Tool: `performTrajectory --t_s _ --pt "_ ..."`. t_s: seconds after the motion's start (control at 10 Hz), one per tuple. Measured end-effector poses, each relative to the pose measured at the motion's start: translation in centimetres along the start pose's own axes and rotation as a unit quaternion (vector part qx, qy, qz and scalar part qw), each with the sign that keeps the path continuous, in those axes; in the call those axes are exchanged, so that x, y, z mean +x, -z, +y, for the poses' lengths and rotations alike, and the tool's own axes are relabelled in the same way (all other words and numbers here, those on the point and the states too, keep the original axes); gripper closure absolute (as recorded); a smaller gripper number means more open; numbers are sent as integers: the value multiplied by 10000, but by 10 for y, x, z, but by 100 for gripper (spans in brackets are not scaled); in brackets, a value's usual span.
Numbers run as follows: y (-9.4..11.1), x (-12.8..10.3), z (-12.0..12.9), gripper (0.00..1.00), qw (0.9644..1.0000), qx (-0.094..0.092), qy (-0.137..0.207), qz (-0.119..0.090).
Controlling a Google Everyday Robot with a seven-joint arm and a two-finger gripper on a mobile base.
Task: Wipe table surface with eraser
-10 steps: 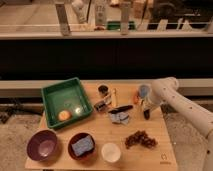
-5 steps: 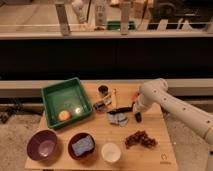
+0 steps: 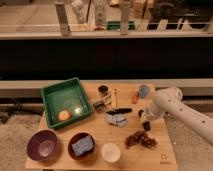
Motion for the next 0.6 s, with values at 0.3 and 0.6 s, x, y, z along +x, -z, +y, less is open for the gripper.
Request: performTrajectory --t_s 0.3,0.6 --pt "-1 0 0 98 10000 1 -2 -7" --pt "-1 -1 0 98 10000 4 -6 -7"
